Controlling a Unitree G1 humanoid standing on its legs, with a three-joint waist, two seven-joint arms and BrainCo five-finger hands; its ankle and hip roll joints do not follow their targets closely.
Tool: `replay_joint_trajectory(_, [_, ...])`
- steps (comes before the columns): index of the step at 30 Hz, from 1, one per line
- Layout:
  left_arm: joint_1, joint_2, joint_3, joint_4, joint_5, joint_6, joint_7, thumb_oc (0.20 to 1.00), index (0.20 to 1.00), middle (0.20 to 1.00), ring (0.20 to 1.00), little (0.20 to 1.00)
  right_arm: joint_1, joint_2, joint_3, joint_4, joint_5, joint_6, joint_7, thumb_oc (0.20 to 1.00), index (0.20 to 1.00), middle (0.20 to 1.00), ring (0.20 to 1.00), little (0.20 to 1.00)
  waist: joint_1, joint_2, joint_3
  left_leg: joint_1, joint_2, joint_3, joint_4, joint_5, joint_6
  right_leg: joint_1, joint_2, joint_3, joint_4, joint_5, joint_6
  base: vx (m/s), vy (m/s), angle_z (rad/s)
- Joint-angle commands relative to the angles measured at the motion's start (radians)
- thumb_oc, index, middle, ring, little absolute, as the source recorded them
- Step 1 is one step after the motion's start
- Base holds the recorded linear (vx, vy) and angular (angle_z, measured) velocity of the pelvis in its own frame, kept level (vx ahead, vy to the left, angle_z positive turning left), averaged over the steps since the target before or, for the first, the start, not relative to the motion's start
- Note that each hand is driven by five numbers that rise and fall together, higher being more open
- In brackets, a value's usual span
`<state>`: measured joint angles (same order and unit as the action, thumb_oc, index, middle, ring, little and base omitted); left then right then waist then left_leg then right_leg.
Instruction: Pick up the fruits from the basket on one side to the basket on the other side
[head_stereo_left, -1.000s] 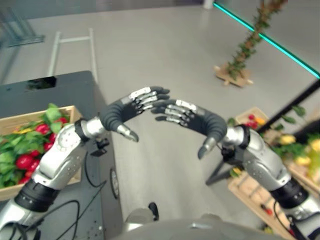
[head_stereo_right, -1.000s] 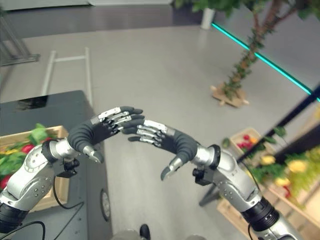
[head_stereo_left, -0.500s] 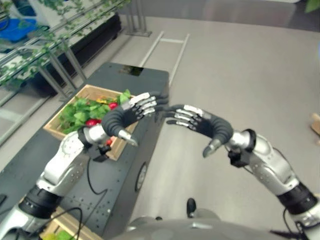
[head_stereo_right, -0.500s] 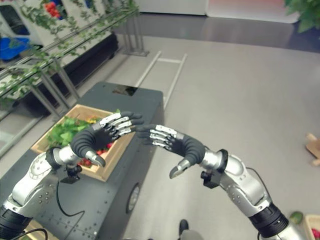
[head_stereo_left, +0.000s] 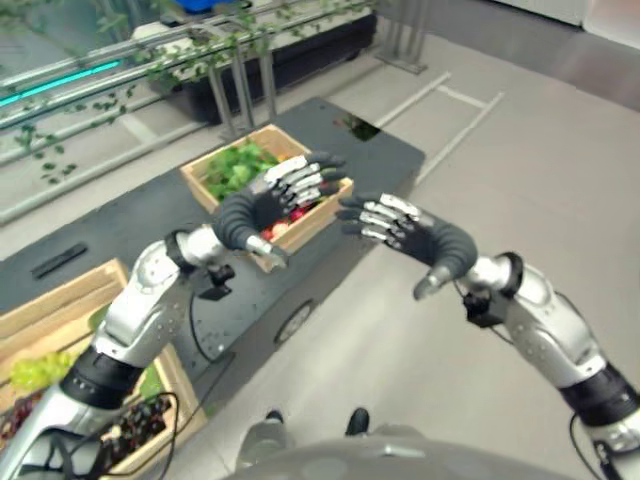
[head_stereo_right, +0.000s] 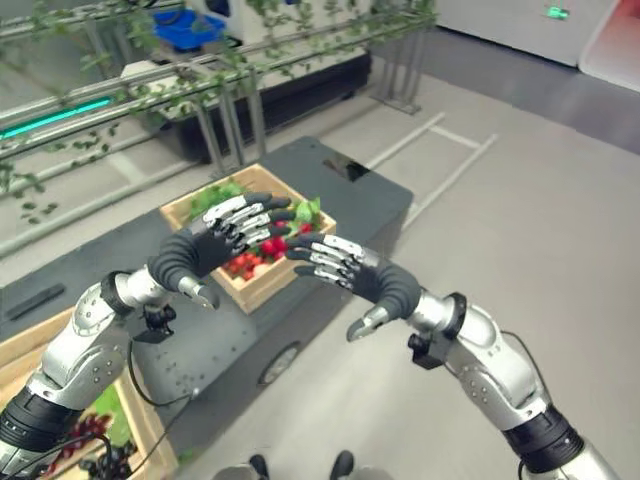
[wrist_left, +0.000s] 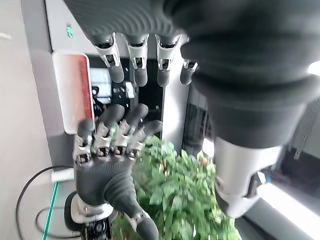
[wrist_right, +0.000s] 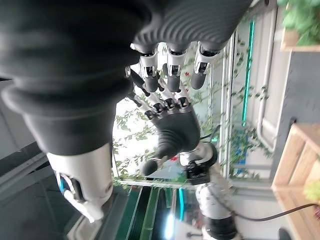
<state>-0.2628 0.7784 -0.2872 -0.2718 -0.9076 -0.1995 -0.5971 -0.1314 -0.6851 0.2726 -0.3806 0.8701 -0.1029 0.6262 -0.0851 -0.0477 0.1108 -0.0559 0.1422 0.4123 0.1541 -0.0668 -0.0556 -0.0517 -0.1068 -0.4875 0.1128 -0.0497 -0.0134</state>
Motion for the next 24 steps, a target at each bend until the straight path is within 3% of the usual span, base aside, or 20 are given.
replay_joint_trajectory(1, [-0.022,0.007,0.023,-0.001,-0.007,-0.027,-0.008,1.0,1.0,1.0,1.0,1.0,-0.048,0.045,-0.035,-0.017,0.05,-0.049,-0.009,1.0,1.0,1.0,1.0,1.0,0.011,-0.017,-0.046,0.039,-0.012,0.036,-0.016,-0.027,-0.025,0.094,0.026,0.02,-0.124,-0.015,0.091,0.02,0.111,0.91])
replay_joint_trajectory(3, [-0.008,-0.003,0.038,-0.001,0.005,-0.032,0.002,1.0,1.0,1.0,1.0,1.0,-0.06,0.065,-0.031,-0.008,0.034,-0.049,-0.006,1.0,1.0,1.0,1.0,1.0,0.036,-0.017,-0.045,0.037,-0.05,-0.025,-0.038,-0.022,-0.016,0.105,0.014,0.014,-0.119,-0.006,0.096,0.07,0.103,0.81])
replay_joint_trajectory(14, [0.082,0.004,0.104,-0.039,0.02,-0.018,0.005,1.0,1.0,1.0,1.0,1.0,-0.078,0.108,0.001,0.005,0.023,-0.031,0.014,1.0,1.0,1.0,1.0,1.0,0.123,-0.014,-0.058,0.047,-0.12,-0.071,-0.078,-0.046,0.045,0.119,-0.039,-0.036,-0.06,-0.019,0.118,0.06,0.153,0.24])
replay_joint_trajectory(16, [0.083,0.012,0.104,-0.041,0.024,-0.018,0.008,1.0,1.0,1.0,1.0,1.0,-0.08,0.117,0.002,0.012,0.013,-0.033,0.01,1.0,1.0,1.0,1.0,1.0,0.131,0.001,-0.049,0.055,-0.144,-0.099,-0.089,-0.055,0.072,0.063,-0.087,-0.038,0.085,-0.009,0.144,0.06,0.291,0.3])
replay_joint_trajectory(17, [0.079,0.015,0.097,-0.046,0.024,-0.018,0.004,1.0,1.0,1.0,1.0,1.0,-0.077,0.128,0.001,0.019,-0.003,-0.035,0.01,1.0,1.0,1.0,1.0,1.0,0.126,0.017,-0.031,0.078,-0.167,-0.132,-0.11,-0.06,0.097,0.017,-0.154,-0.008,0.234,0.075,0.19,0.08,0.331,0.37])
replay_joint_trajectory(19, [0.078,0.016,0.093,-0.046,0.024,-0.021,0.004,1.0,1.0,1.0,1.0,1.0,-0.078,0.13,0.0,0.017,-0.017,-0.042,0.008,1.0,1.0,1.0,1.0,1.0,0.119,0.027,-0.015,0.087,-0.173,-0.152,-0.121,-0.055,0.108,-0.008,-0.178,0.011,0.305,0.103,0.204,0.0,0.201,0.45])
replay_joint_trajectory(20, [0.075,0.014,0.089,-0.044,0.027,-0.023,0.007,1.0,1.0,1.0,1.0,1.0,-0.081,0.133,-0.002,0.016,-0.031,-0.044,0.006,1.0,1.0,1.0,1.0,1.0,0.112,0.036,-0.004,0.078,-0.168,-0.158,-0.128,-0.029,0.119,-0.046,-0.185,0.02,0.347,0.113,0.186,-0.06,0.112,0.69])
replay_joint_trajectory(22, [0.075,0.012,0.081,-0.04,0.03,-0.029,0.008,1.0,1.0,1.0,1.0,1.0,-0.07,0.141,-0.015,0.016,-0.029,-0.041,0.007,1.0,1.0,1.0,1.0,1.0,0.101,0.048,-0.005,0.086,-0.164,-0.199,-0.152,-0.017,0.115,-0.088,-0.131,0.107,0.316,0.058,0.17,0.02,0.001,0.62])
replay_joint_trajectory(23, [0.075,0.01,0.076,-0.034,0.033,-0.031,0.008,1.0,1.0,1.0,1.0,1.0,-0.067,0.139,-0.015,0.016,-0.029,-0.04,0.01,1.0,1.0,1.0,1.0,1.0,0.097,0.049,-0.014,0.085,-0.16,-0.226,-0.168,0.0,0.101,-0.096,-0.078,0.152,0.24,0.021,0.156,0.11,-0.088,0.45])
replay_joint_trajectory(24, [0.074,0.016,0.078,-0.036,0.03,-0.029,0.008,1.0,1.0,1.0,1.0,1.0,-0.066,0.135,-0.021,0.009,-0.022,-0.035,0.013,1.0,1.0,1.0,1.0,1.0,0.096,0.045,-0.016,0.084,-0.161,-0.248,-0.174,0.008,0.088,-0.085,-0.056,0.176,0.17,0.002,0.152,0.12,-0.137,0.75])
